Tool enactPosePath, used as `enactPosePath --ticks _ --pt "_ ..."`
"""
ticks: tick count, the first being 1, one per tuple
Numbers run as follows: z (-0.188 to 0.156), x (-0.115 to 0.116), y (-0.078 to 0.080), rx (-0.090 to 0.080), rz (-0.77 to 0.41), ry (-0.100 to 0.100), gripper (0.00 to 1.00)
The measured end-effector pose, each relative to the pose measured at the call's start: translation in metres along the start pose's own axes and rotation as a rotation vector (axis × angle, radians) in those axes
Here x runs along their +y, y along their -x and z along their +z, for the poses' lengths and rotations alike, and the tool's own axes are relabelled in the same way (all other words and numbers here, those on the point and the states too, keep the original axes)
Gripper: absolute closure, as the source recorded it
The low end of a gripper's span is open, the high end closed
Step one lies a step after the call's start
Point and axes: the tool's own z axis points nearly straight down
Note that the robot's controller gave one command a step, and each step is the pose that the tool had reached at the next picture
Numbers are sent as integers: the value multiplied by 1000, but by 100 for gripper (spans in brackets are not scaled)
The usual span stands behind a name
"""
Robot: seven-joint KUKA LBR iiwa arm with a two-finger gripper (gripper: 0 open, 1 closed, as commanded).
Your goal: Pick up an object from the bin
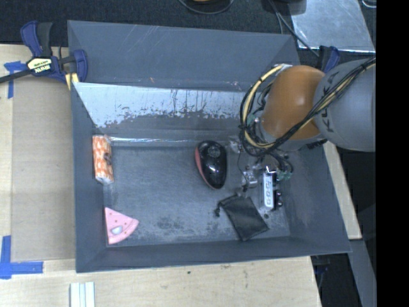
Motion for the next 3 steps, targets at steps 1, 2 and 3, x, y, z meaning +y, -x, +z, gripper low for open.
enactPosePath --ticks 1,2,3 --pt "0 18 5 -4 122 -1 0" --pt "0 29 27 -6 -33 -1 0" --pt "0 58 37 -8 261 -1 100"
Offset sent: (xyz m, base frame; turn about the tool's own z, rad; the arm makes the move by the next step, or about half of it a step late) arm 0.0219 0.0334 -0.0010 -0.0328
